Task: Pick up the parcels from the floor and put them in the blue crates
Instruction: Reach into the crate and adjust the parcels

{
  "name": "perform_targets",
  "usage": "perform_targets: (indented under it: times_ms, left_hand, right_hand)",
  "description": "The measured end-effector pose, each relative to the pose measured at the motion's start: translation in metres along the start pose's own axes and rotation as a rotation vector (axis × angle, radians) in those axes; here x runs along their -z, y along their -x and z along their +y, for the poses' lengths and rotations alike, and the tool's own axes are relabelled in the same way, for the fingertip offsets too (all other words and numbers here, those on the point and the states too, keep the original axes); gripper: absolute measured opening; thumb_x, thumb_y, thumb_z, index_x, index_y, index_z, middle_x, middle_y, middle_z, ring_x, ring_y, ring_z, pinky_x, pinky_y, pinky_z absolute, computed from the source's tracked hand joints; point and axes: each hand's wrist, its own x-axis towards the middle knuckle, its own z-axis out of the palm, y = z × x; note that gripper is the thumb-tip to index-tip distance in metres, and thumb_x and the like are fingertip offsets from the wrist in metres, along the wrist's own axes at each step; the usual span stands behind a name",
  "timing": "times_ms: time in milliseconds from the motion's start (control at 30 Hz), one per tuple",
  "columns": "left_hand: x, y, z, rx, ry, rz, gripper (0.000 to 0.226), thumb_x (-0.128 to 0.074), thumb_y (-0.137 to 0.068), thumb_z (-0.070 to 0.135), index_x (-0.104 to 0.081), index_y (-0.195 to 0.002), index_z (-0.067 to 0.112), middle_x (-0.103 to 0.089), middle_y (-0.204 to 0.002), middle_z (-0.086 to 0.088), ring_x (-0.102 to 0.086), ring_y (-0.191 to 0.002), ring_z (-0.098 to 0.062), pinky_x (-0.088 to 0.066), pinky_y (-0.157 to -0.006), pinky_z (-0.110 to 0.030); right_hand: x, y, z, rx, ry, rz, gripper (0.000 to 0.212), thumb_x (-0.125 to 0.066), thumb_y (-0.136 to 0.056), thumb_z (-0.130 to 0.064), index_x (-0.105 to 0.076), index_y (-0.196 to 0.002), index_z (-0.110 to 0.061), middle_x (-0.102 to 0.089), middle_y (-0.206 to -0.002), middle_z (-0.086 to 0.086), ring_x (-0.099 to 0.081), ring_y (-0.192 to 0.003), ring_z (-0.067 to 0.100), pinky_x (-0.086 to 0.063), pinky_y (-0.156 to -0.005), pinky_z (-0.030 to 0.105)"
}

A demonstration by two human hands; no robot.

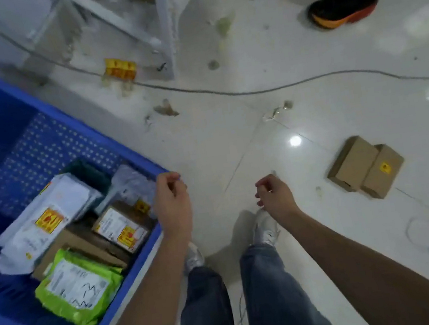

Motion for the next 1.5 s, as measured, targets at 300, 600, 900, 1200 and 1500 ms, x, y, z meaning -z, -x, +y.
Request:
perform_targets:
  times_ms: [300, 600, 900, 1200, 1500]
  left_hand:
    - [-0.164, 0.078, -0.026, 0.319, -0.434, -0.581, 0.025, -0.043, -0.095, 0.012, -0.043, -0.071, 0.019, -0.055, -0.069, -0.004, -0.051, -0.058, -0.018, -0.042, -0.060, -0.028]
    - [-0.256, 0.180, -0.045, 0.448, -0.900, -0.767, 0.012, -0.041, -0.095, 0.012, -0.046, -0.085, 0.008, -0.054, -0.076, -0.010, -0.049, -0.062, -0.019, -0.041, -0.058, -0.027]
    - [-0.414, 0.233, 0.030, 0.403, -0.795, -0.834, 0.017, -0.037, -0.097, 0.007, -0.049, -0.085, 0.008, -0.052, -0.071, -0.008, -0.049, -0.057, -0.017, -0.039, -0.053, -0.024]
    - [-0.526, 0.186, 0.035, 0.339, -0.859, -0.804, 0.023, -0.041, -0.094, 0.009, -0.045, -0.071, 0.011, -0.056, -0.077, -0.013, -0.053, -0.064, -0.025, -0.045, -0.066, -0.031]
    - [-0.611, 0.123, -0.011, 0.394, -1.051, -0.856, 0.037, -0.053, -0.091, 0.023, -0.049, -0.123, 0.003, -0.057, -0.117, -0.021, -0.055, -0.113, -0.033, -0.046, -0.099, -0.040]
  right_hand:
    - [0.125, -0.010, 0.157, -0.409, -0.206, 0.019, 0.006, -0.044, -0.094, -0.011, -0.049, -0.092, -0.007, -0.055, -0.070, 0.006, -0.051, -0.054, 0.017, -0.041, -0.049, 0.024]
    - [0.220, -0.002, 0.286, -0.556, -0.428, -0.083, 0.014, -0.042, -0.097, -0.013, -0.052, -0.095, -0.004, -0.055, -0.069, 0.008, -0.051, -0.055, 0.018, -0.042, -0.048, 0.023]
    - [0.351, -0.044, 0.342, -0.572, -0.474, -0.029, 0.014, -0.043, -0.096, -0.013, -0.054, -0.098, -0.005, -0.055, -0.070, 0.008, -0.050, -0.055, 0.019, -0.039, -0.052, 0.025]
    - [0.391, -0.134, 0.347, -0.592, -0.537, -0.007, 0.015, -0.044, -0.095, -0.015, -0.055, -0.096, -0.005, -0.058, -0.077, 0.009, -0.051, -0.067, 0.020, -0.040, -0.057, 0.026]
    - [0.375, -0.239, 0.359, -0.725, -0.626, -0.029, 0.038, -0.046, -0.092, -0.011, -0.051, -0.117, 0.016, -0.049, -0.084, 0.012, -0.045, -0.082, 0.023, -0.040, -0.073, 0.034]
